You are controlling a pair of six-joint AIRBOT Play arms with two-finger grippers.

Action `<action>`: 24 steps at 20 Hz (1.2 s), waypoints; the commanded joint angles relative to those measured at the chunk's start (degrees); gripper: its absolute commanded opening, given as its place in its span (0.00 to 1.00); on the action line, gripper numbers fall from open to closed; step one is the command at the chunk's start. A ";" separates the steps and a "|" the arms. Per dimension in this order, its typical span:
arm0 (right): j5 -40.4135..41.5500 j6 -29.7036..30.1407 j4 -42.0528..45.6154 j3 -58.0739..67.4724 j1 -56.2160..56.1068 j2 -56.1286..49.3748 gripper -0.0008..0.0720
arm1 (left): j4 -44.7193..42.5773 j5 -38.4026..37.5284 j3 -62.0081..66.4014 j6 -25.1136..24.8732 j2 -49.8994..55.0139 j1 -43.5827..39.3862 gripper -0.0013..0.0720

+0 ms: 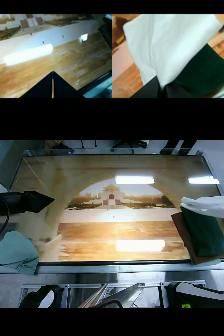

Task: Fold the shirts.

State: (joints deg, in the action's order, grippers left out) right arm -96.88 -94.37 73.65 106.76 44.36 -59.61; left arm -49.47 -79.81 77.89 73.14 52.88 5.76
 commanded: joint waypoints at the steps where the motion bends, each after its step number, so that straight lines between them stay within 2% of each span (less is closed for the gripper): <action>1: -8.72 -1.68 8.24 -1.27 0.13 0.26 0.04 | -0.04 -0.72 -0.02 -1.09 0.00 -0.13 0.04; 6: -8.63 -1.66 11.72 -12.74 0.13 3.63 0.06 | -0.07 -1.27 -0.02 -2.23 0.00 -0.13 0.04; 7: -8.63 -1.66 12.74 -16.33 0.13 4.55 0.17 | -0.07 -1.27 -0.02 -2.23 0.00 -0.13 0.04; 8: -8.63 -1.62 14.32 -19.45 0.13 5.25 0.39 | -0.07 -1.27 -0.02 -2.23 0.00 -0.13 0.04; 9: -8.63 -1.49 16.37 -22.18 0.13 5.73 0.50 | -0.07 -1.27 -0.02 -2.23 0.00 -0.13 0.04; 12: -8.13 -1.46 21.38 -23.67 0.13 5.73 0.52 | -0.09 -1.27 -0.02 -2.23 0.00 -0.13 0.04; 15: -5.75 -1.49 20.11 -19.76 -0.31 4.52 0.52 | -0.07 -1.20 -0.02 -2.23 0.00 -0.13 0.04; 18: -2.16 -1.99 11.15 -15.43 -1.33 3.43 0.51 | 0.00 -0.79 0.00 -2.23 0.00 -0.11 0.04; 19: 0.02 -3.54 7.30 -15.37 -2.21 3.52 0.42 | 0.00 -0.24 0.00 -2.23 0.00 -0.13 0.04; 20: 2.51 -3.85 2.47 -15.43 -3.45 3.52 0.13 | -0.02 0.46 0.00 -2.25 0.00 -0.11 0.04; 22: 6.60 -3.78 -6.75 -15.87 -7.17 3.52 0.10 | -0.74 0.22 -0.04 -3.48 0.00 -0.07 0.04; 23: 7.82 -2.80 -11.23 -16.76 -10.32 3.72 0.04 | -1.60 -0.37 -0.79 -3.41 -0.04 -0.11 0.04; 24: 9.22 -1.60 -13.38 -18.80 -14.82 4.50 0.04 | -1.40 -1.97 -2.58 -3.43 -0.07 -0.17 0.04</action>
State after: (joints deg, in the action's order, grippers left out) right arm -93.10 -97.32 72.51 89.86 36.62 -55.79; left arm -50.06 -80.18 77.10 70.35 52.88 5.65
